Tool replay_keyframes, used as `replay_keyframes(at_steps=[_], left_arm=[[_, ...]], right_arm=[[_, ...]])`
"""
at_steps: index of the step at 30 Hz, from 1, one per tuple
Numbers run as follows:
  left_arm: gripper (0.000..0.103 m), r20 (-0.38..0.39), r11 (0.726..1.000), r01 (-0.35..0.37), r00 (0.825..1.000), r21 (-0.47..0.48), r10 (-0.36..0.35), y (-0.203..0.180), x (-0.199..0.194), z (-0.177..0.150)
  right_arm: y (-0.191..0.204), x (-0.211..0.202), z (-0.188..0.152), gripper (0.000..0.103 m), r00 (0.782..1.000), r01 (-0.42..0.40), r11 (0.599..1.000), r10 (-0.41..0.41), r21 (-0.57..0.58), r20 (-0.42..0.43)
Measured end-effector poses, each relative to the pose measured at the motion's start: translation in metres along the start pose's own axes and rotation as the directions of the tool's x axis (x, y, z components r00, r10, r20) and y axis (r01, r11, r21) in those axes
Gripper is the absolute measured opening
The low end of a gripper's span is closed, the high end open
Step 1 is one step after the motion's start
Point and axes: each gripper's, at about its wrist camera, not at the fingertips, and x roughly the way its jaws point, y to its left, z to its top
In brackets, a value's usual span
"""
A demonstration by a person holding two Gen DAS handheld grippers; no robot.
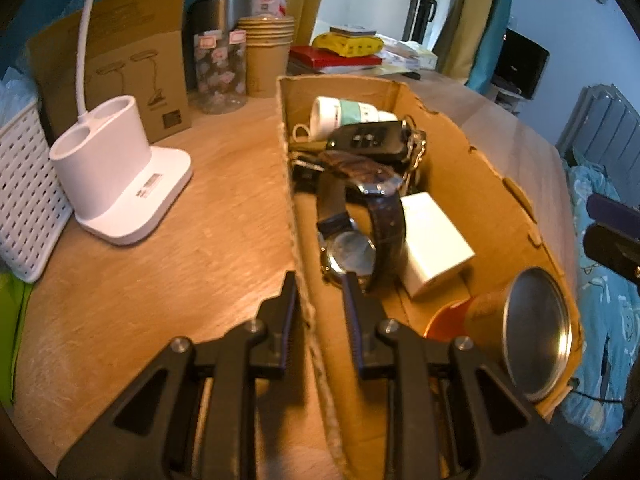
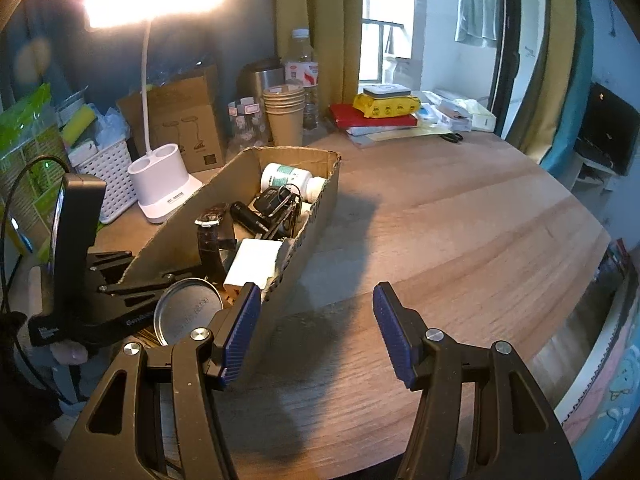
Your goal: Organize rigid objects
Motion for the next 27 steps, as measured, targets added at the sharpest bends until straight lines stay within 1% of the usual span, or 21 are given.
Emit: replay_keyframes(at_steps=[4, 8, 15, 21, 27], left_arm=[[0.023, -0.005, 1.000, 0.010, 1.000, 0.022, -0.010, -0.009, 0.008, 0.007], [0.023, -0.010, 0.999, 0.003, 1.000, 0.039, -0.002, -0.023, 0.015, 0.014], [0.023, -0.027, 0.996, 0.007, 1.000, 0.086, -0.005, -0.056, 0.034, 0.032], [0.023, -0.037, 0.992, 0.010, 0.999, 0.127, -0.005, -0.082, 0.050, 0.047], [0.023, -0.043, 0.990, 0.021, 0.999, 0.140, -0.015, -0.102, 0.064, 0.060]], right_arm=[[-0.012, 0.001, -0.002, 0.062, 1.000, 0.007, 1.000, -0.007, 0.022, -0.001], [-0.027, 0.003, -0.004, 0.062, 1.000, 0.007, 0.999, -0.007, 0.042, 0.001], [-0.062, 0.011, -0.001, 0.062, 0.999, 0.029, 0.998, -0.028, 0.064, -0.019], [-0.091, 0.017, 0.003, 0.062, 0.999, 0.033, 0.996, -0.032, 0.087, -0.013], [-0.119, 0.025, 0.005, 0.062, 0.999, 0.034, 0.993, -0.033, 0.114, -0.011]])
